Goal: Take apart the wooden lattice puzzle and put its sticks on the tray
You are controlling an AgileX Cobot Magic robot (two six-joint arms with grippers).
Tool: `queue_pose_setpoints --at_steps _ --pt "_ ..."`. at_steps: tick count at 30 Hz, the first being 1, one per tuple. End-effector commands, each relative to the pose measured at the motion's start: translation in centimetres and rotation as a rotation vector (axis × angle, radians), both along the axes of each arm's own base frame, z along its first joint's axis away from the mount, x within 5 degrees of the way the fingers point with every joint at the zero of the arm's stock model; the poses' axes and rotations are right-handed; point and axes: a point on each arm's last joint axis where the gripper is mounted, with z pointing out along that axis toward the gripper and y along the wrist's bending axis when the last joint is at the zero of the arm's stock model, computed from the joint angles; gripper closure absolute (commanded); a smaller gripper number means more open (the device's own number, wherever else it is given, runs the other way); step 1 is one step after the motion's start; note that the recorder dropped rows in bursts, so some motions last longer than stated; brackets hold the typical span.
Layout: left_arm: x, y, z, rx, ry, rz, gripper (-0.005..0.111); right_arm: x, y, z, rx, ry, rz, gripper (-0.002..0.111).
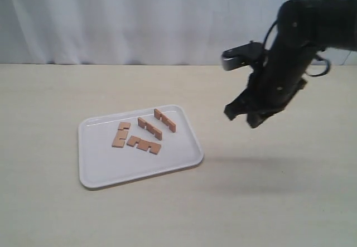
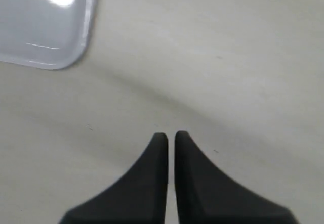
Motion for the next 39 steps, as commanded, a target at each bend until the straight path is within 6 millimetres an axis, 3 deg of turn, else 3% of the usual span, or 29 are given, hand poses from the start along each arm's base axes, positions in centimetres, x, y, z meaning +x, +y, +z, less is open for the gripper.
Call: queue_pose_setpoints --at_steps 1,3,6,9,11,14,20,27,33,39 --pt "0.0 0.0 0.0 0.001 -0.009 0.000 0.107 -5.5 -4.8 5.6 -0.068 -0.142 -0.240 0.104" --pt "0.0 0.0 0.0 0.001 -0.009 0.000 0.107 -7.7 -5.9 6.6 -0.060 -0.191 -0.319 0.104" --pt "0.0 0.0 0.0 0.001 -0.009 0.000 0.107 -12.7 -6.7 7.9 -0.031 -0.351 -0.348 0.104" --pt "0.0 0.0 0.0 0.001 -0.009 0.000 0.107 -18.2 -5.9 6.6 0.072 -0.578 -0.329 0.104" --pt "0.0 0.0 0.0 0.001 -0.009 0.000 0.107 -20.6 -5.6 5.7 0.116 -0.703 -0.320 0.104" --pt "0.0 0.0 0.0 0.001 -0.009 0.000 0.107 -23.9 -5.3 4.2 0.178 -0.849 -0.325 0.104" --pt "0.0 0.0 0.0 0.001 -0.009 0.000 0.107 -29.2 -5.0 3.6 0.288 -1.236 -0.300 0.104" --pt "0.0 0.0 0.0 0.001 -0.009 0.000 0.107 -32.9 -4.9 4.7 0.325 -1.532 -0.251 0.104" --pt "0.0 0.0 0.0 0.001 -0.009 0.000 0.107 -33.1 -4.8 4.6 0.448 -1.509 -0.310 0.104" --pt "0.0 0.0 0.0 0.001 -0.009 0.000 0.107 -33.0 -4.7 4.1 0.447 -1.453 -0.319 0.104"
